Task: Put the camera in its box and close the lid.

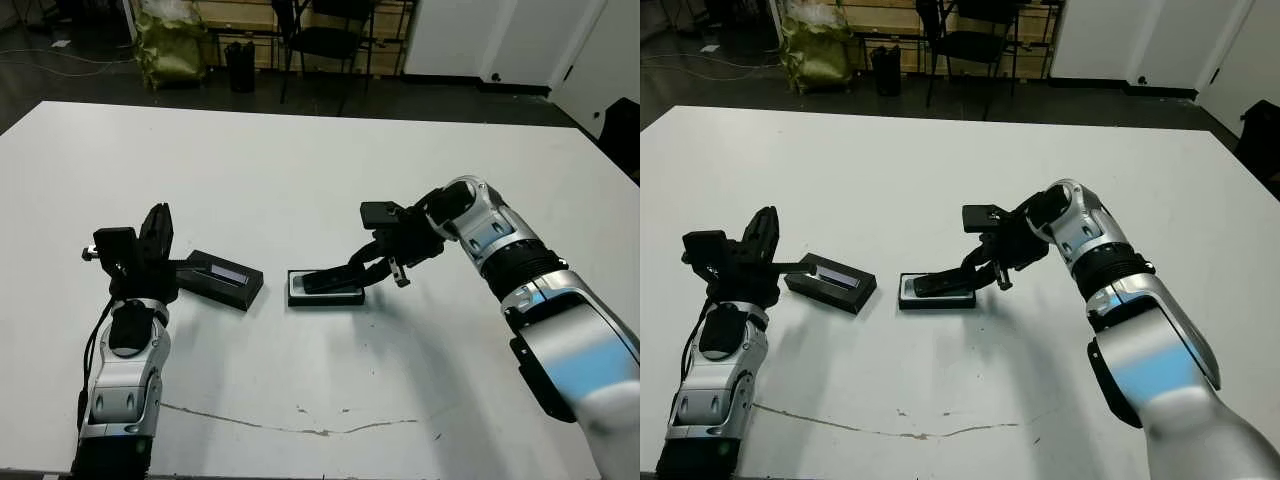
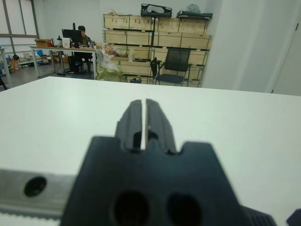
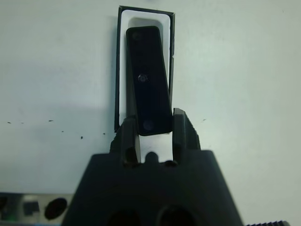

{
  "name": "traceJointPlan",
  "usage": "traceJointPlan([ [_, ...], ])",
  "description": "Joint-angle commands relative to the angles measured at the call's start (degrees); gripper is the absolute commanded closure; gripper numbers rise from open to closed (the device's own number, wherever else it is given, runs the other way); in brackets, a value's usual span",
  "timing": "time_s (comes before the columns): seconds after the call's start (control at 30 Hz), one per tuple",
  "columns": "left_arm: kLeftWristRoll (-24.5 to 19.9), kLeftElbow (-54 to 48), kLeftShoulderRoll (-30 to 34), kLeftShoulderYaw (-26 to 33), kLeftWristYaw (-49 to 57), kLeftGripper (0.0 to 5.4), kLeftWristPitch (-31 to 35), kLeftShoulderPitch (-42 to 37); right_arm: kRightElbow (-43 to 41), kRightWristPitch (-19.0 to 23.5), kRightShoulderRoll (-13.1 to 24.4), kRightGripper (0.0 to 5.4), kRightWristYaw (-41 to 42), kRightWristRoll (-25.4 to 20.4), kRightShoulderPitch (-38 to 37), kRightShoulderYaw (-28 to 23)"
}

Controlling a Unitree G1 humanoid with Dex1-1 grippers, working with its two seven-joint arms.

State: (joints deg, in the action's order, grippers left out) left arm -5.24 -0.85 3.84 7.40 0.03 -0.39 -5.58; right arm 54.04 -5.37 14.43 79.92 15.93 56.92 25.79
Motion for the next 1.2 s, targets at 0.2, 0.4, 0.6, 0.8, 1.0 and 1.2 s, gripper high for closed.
traceJointPlan([
  [0.2,0.9,0.1,-0.5,-0.5,1.0,5.4,1.2,0.9,-1.9,1.5,-1.7,5.02,0.2,1.2,2.4,2.0],
  [0.4,0.1,0.0,-0.5,-0.3,0.4,5.4,0.8,1.2,-0.8,3.5,-3.2,5.02,1.0,1.2,3.7,2.4],
  [0.6,0.2,-0.2,-0.5,-0.2,0.5,5.4,0.7,1.3,0.0,3.8,-4.3,5.02,1.3,1.4,4.2,2.9],
  [0.8,0.5,-0.6,-0.5,-0.2,0.9,5.4,1.5,1.2,0.5,1.9,-4.7,5.02,2.2,1.4,3.7,3.6],
  [1.0,0.5,-0.1,-0.6,-0.1,0.8,5.4,0.5,1.2,3.1,0.2,-5.3,5.03,3.3,0.6,3.6,3.1],
  [1.2,0.5,0.2,-0.7,-0.1,1.0,5.4,0.2,1.0,5.6,-1.6,-5.7,5.03,4.0,0.3,3.8,2.8],
])
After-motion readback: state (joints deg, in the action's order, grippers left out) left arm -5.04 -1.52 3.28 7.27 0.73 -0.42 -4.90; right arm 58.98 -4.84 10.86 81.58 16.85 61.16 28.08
